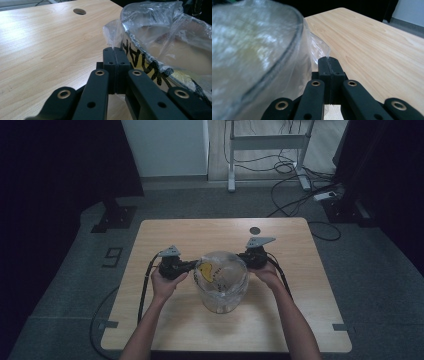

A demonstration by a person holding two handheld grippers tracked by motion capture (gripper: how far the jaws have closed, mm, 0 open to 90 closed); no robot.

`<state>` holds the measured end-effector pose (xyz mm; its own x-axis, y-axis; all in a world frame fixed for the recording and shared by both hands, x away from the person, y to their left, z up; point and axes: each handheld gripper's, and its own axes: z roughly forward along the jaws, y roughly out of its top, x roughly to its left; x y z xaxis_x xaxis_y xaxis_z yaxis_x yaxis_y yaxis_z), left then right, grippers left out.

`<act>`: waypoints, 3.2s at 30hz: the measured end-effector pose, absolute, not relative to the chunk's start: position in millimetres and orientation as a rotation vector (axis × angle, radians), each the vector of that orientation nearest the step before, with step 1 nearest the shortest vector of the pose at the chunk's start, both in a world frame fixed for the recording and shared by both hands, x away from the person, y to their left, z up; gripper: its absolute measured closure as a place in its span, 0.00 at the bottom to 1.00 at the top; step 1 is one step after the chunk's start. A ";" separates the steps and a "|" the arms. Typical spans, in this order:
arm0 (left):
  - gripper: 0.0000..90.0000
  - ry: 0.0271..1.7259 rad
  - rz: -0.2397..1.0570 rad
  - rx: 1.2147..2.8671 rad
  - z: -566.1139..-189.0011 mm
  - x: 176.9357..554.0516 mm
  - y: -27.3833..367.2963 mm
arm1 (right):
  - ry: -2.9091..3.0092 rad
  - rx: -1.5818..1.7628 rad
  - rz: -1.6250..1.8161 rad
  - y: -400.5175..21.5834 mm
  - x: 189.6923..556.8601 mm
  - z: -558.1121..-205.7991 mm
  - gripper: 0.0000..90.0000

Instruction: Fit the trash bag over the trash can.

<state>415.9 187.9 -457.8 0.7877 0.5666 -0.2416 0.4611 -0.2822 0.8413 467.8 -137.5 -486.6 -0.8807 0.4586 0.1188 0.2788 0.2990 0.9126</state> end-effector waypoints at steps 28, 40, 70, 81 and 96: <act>0.99 0.785 0.132 1.928 -458.1 411.8 187.3 | 2.170 0.667 1.861 -185.7 348.7 -438.4 0.58; 0.99 0.793 0.138 1.926 -458.1 410.1 186.9 | 2.291 0.520 1.918 -180.4 303.5 -461.5 0.59; 0.99 0.790 0.139 1.927 -458.2 409.4 184.5 | 2.406 0.235 1.740 -117.3 284.4 -460.4 0.59; 0.99 0.789 0.138 1.925 -458.5 409.4 184.8 | 2.449 0.246 1.692 -99.1 286.7 -470.5 0.77; 0.99 0.792 0.136 1.925 -459.1 409.5 184.7 | 2.484 0.400 1.788 -113.1 295.9 -489.0 1.00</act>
<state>409.5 184.7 -459.1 0.7785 0.5798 -0.2403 0.4660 -0.2775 0.8401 295.9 -113.1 -489.0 -0.9649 0.2401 0.1062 0.1769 0.2958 0.9387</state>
